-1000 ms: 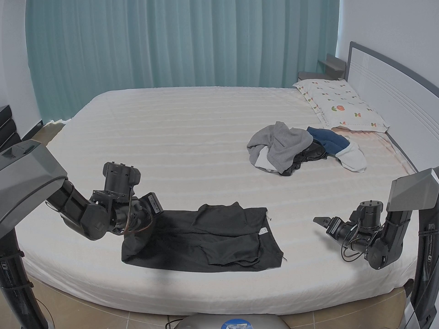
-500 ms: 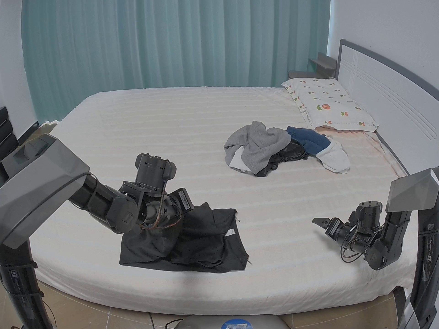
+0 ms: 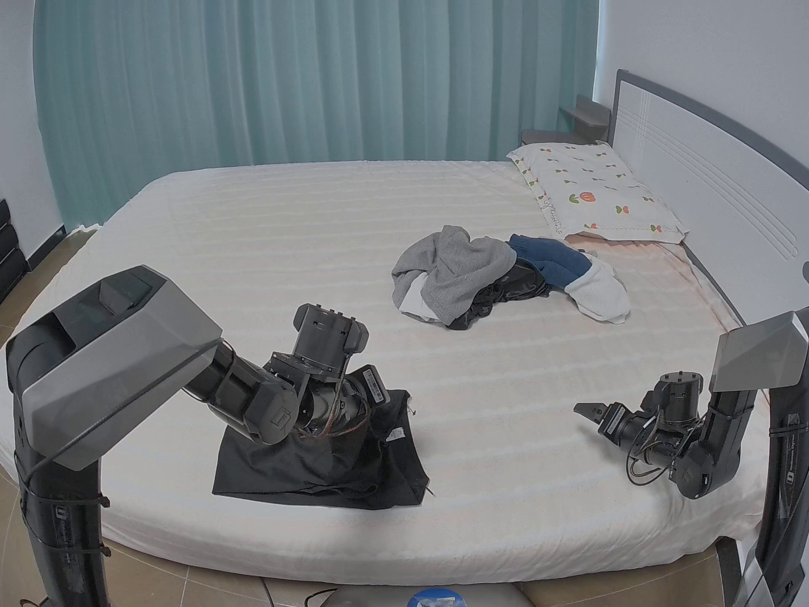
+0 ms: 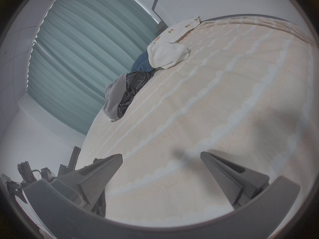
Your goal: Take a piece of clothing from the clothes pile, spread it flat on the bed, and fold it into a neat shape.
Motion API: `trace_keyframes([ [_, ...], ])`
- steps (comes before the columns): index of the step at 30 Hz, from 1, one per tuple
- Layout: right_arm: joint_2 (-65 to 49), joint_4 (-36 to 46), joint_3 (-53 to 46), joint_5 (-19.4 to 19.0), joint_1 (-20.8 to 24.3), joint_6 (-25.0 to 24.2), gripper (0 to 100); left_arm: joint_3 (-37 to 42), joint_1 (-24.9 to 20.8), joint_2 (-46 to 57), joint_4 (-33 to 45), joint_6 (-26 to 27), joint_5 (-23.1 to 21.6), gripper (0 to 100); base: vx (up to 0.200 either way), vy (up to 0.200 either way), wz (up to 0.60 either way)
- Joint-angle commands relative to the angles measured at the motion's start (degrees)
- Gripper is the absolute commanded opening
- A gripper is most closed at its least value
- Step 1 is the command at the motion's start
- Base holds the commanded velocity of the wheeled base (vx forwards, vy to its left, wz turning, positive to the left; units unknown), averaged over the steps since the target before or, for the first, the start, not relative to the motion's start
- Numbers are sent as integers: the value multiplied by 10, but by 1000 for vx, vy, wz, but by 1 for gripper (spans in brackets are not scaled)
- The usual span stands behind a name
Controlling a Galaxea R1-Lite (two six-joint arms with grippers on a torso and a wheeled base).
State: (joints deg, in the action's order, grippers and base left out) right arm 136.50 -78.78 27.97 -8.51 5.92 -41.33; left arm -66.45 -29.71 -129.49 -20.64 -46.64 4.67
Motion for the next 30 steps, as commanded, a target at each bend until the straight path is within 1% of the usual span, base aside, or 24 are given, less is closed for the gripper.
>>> trace_keyframes([
  [1, 2, 0, 0, 0, 1, 0, 100, -1, -4, -13, 0, -7, 1, 100, 0, 0, 0],
  [10, 3, -2, -1, 1, 4, 0, 100, 15, -22, 6, -2, -21, -2, 100, 0, 0, 0],
  [14, 3, -2, -2, 0, 4, 0, 100, 45, -14, 58, -1, -44, -9, 100, 0, 0, 0],
  [19, 3, -2, -3, 0, 5, 0, 100, 106, 18, 104, -8, -45, -16, 100, 0, 0, 0],
  [21, 3, -2, -3, 0, 5, -1, 100, 144, 43, 122, -11, -49, -37, 100, 0, 0, 0],
  [23, 3, -2, -3, 0, 5, 0, 100, 166, 54, 130, -16, -56, -51, 100, 0, 0, 0],
  [24, 3, -2, -3, 0, 5, -1, 100, 193, 64, 143, -31, -74, -69, 100, 0, 0, 0],
  [26, 3, -2, -3, 0, 5, -1, 100, 225, 76, 155, -58, -95, -84, 100, 0, 0, 0],
  [29, 3, -2, -4, 0, 5, -1, 100, 260, 90, 160, -93, -108, -91, 100, 0, 0, 0],
  [30, 3, -2, -4, 0, 6, -1, 100, 277, 98, 158, -114, -114, -95, 100, -200, 0, 0],
])
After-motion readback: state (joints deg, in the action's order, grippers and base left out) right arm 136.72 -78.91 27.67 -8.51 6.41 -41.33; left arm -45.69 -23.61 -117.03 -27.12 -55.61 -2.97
